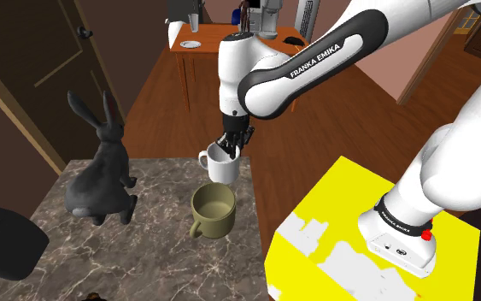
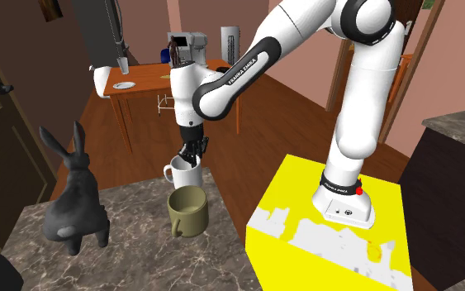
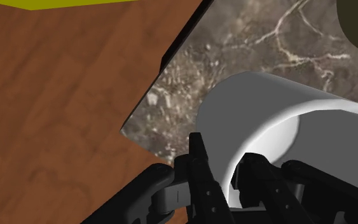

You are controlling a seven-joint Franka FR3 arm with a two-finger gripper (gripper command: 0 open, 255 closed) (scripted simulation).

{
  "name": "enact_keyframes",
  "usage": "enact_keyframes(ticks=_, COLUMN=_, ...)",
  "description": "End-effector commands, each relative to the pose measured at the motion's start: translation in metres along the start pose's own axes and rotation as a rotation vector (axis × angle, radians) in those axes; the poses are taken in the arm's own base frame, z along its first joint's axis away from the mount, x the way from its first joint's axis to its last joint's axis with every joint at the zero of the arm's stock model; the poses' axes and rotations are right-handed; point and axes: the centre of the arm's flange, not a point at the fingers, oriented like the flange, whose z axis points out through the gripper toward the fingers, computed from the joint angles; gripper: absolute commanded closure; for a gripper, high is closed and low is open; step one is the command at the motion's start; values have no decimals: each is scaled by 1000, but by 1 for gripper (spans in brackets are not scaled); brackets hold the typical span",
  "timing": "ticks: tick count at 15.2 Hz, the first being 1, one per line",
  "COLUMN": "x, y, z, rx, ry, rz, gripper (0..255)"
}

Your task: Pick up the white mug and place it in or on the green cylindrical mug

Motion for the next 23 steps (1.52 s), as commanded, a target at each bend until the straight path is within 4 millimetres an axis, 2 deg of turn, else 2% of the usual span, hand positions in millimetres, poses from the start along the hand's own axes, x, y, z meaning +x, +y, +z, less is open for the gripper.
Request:
enact_keyframes(ticks=1, x=0, y=0, z=0, rx=0, ry=0, rz=0, gripper=255)
enact_keyframes(ticks=7, x=0, y=0, z=0, rx=0, ry=0, rz=0, gripper=255)
enact_keyframes(ticks=23, x=-3, y=-1, z=-84, rx=0, ry=0, rz=0, gripper=255)
